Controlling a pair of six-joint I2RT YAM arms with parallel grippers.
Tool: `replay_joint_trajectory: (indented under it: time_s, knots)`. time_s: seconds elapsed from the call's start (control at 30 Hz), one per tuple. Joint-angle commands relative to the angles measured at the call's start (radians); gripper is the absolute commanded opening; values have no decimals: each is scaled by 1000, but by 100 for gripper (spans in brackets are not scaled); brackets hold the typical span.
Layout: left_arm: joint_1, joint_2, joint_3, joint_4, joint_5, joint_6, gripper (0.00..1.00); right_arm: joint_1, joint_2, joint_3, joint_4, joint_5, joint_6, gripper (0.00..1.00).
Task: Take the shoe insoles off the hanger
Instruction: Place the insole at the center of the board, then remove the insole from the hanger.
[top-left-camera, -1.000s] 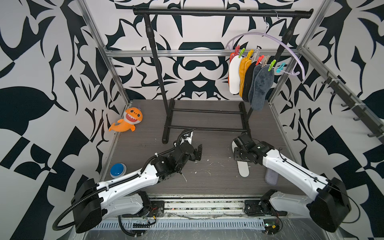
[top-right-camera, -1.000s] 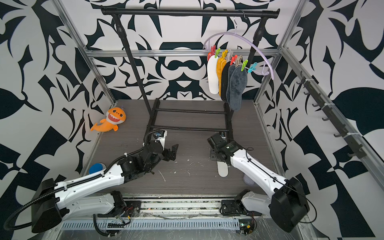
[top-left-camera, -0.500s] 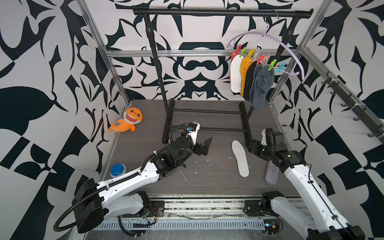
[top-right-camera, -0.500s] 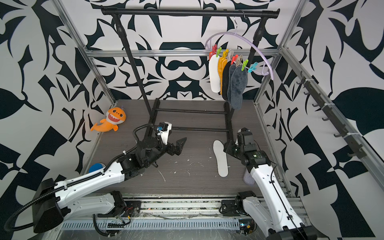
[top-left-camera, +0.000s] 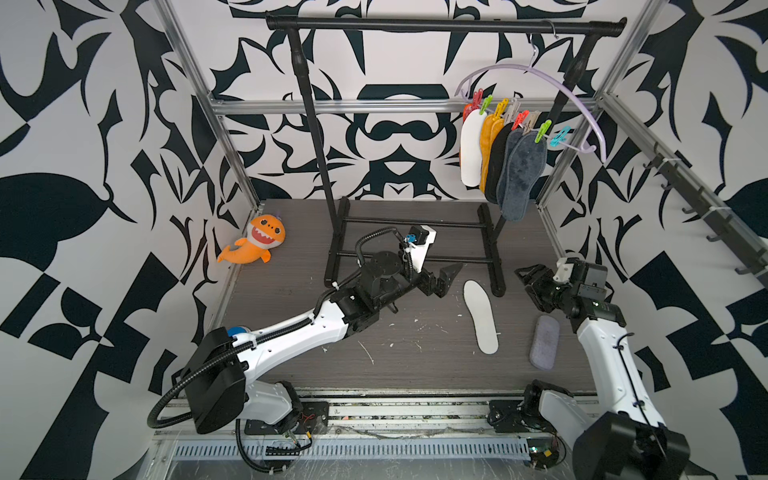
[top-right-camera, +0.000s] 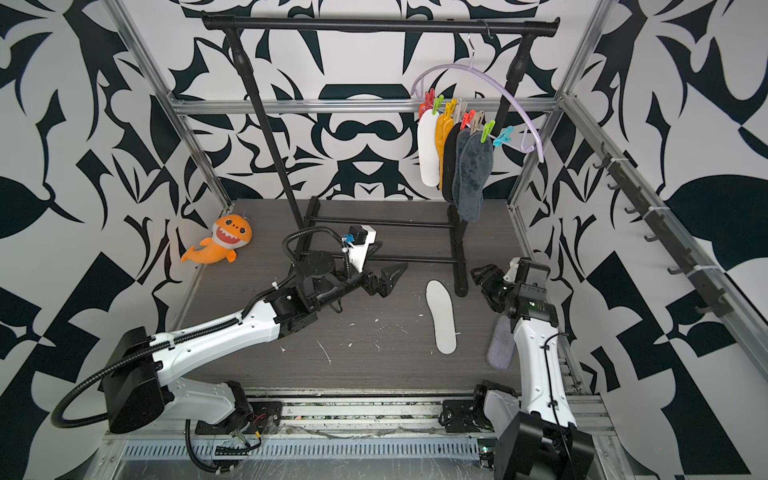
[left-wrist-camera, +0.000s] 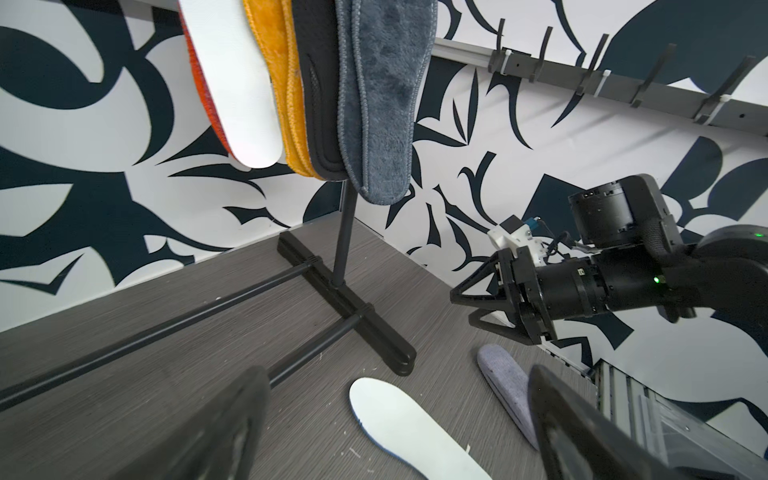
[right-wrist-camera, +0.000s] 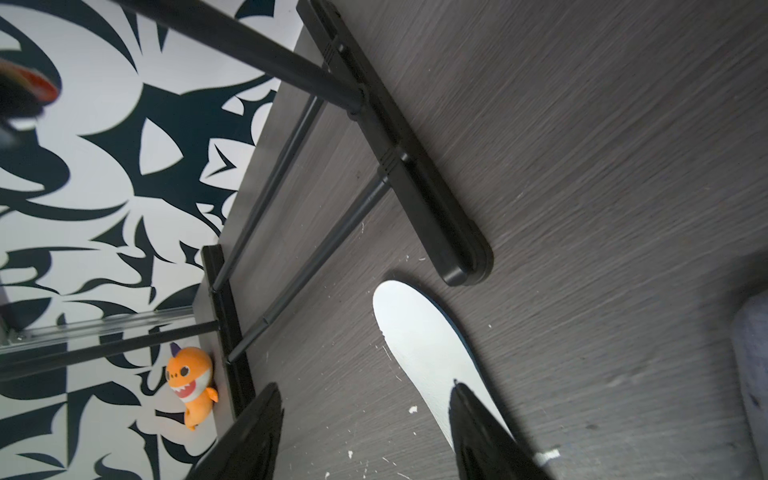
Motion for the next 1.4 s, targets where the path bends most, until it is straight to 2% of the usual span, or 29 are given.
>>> replay_joint_trajectory:
  time_s: [0.0,0.23,0.37,0.5,0.7,0.87,1.0,1.13,1.27,1.37]
  knots:
    - [5,52,63,94,57,23,99,-39,14,38,119,-79,73,66]
    - [3,181,135,201,60,29,99,-80,81,76,269,-131,181,66]
    - [3,227,176,193,56,24,99,-86,131,129,368,-150,250,65]
    - [3,239,175,193,59,18,99,-91,167,165,618,-233,351,66]
    - [3,239,155,200,48,17,99,-91,150,267,581,-255,229,74]
    - [3,252,167,213,48,7,99,-86,172,308,723,-331,195,77]
    - [3,267,182,219,49,3,99,-68,205,355,737,-359,144,77]
    - [3,274,190,221,51,-6,99,-6,235,396,708,-372,56,77]
    - [3,271,186,221,52,-15,100,85,261,460,556,-316,-106,76]
    - [3,264,181,219,53,-16,100,116,287,479,537,-278,-124,76]
